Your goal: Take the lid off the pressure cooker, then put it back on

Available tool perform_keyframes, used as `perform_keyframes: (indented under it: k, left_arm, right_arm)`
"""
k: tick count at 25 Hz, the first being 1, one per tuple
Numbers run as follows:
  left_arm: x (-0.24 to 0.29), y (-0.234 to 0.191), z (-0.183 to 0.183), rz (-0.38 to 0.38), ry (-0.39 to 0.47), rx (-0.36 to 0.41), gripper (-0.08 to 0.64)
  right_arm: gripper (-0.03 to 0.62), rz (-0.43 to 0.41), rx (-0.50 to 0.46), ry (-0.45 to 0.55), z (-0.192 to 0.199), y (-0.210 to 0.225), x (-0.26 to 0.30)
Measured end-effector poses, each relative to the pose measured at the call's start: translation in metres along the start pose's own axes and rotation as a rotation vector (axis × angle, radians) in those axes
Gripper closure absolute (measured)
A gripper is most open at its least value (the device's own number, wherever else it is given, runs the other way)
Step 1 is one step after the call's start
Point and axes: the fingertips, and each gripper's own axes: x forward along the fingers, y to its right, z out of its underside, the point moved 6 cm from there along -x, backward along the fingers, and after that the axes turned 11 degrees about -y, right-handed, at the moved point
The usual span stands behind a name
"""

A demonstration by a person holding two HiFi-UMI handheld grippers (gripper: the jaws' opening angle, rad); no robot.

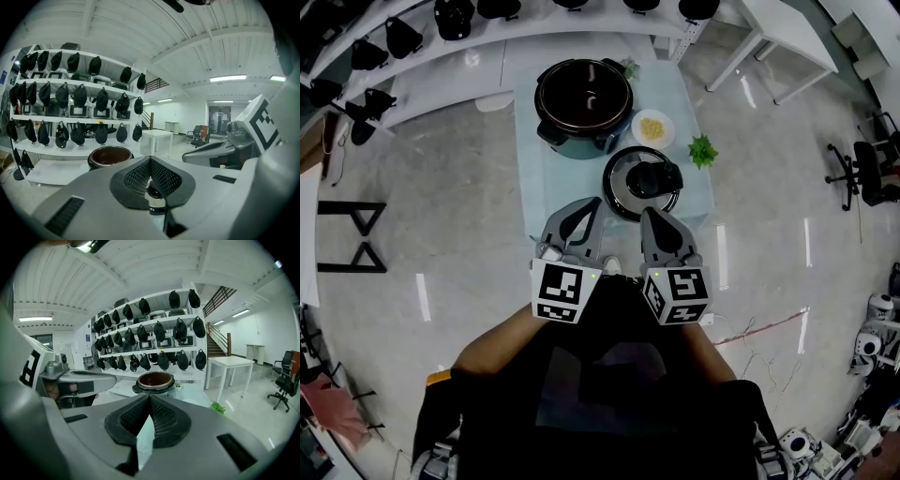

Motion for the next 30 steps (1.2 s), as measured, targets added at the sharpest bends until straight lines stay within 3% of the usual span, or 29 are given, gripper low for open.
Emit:
perform_keyframes:
  k: [15,22,30]
  left_arm:
    - [-0.026,-0.026,0.021,0.049,0.038,-0.031,0.553]
    - [-0.024,-0.033,0.02,0.003,0.036,-0.044,0.553]
    - [0.01,-0.022,0.004,-0.078,0.02,-0.076,0.552]
  right_arm:
    - [0.574,0.121,-0.007,0.001,-0.003,-0.028,-0.001]
    - [0.573,0.114,-0.014,-0.013,0.0,-0.016,0.01]
    - [0.571,0.041,-0.069,-0.043,-0.003,0.03,0.036]
